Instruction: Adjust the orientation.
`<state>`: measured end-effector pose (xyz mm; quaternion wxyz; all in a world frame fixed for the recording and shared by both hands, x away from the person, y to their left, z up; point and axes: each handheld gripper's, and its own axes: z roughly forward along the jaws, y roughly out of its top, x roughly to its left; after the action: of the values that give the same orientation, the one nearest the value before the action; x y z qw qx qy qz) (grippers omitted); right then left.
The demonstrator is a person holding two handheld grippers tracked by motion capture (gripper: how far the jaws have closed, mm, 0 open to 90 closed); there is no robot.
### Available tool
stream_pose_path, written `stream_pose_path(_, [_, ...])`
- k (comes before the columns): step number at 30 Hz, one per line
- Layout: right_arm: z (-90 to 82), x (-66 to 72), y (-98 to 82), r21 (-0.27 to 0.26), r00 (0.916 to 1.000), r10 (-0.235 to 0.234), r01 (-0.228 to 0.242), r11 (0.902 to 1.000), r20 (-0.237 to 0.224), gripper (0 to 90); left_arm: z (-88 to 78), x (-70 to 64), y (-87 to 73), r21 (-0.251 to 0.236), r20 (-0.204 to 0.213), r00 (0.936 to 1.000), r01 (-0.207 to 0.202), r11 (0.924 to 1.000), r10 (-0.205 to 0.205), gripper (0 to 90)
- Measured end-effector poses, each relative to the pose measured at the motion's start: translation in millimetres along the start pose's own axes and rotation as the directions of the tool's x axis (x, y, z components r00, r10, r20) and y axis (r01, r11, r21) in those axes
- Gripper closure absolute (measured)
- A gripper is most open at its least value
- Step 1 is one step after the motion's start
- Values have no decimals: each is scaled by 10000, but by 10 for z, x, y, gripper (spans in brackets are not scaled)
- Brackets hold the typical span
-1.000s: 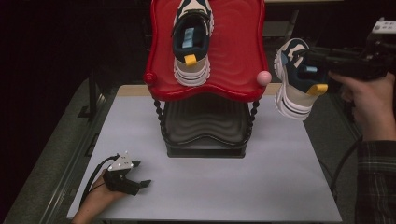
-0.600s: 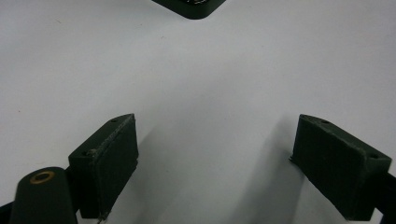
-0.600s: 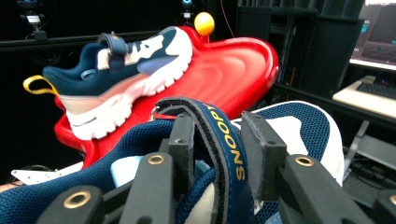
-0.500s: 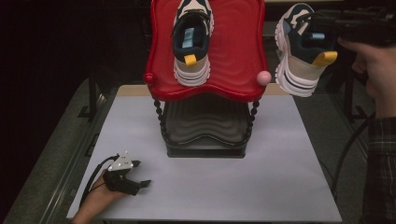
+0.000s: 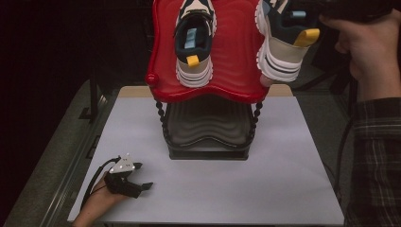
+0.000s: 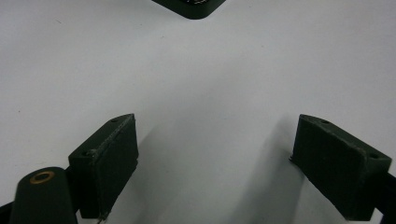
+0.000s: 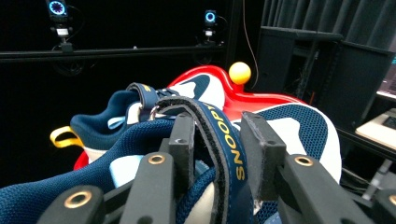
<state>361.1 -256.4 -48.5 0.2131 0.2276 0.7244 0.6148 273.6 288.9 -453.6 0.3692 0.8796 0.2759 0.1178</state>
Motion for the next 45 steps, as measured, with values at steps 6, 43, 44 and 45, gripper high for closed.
stream_pose_path(6, [245,27,34,-23,9997,-9,8,10000,-257,667,0,1,0,6,-4,10000,-6,10000,6,133])
stream_pose_path(43, [682,252,-186,923,9986,-392,424,9948,-365,396,0,1,0,3,8,10000,7,10000,-7,133])
stream_pose_path(44, [629,252,-192,895,9987,-374,404,9952,-344,389,0,2,0,4,10,10000,5,10000,-5,134])
stream_pose_path(45, [556,246,-207,853,9989,-347,374,9957,-322,381,0,2,0,6,13,10000,11,10000,-11,133])
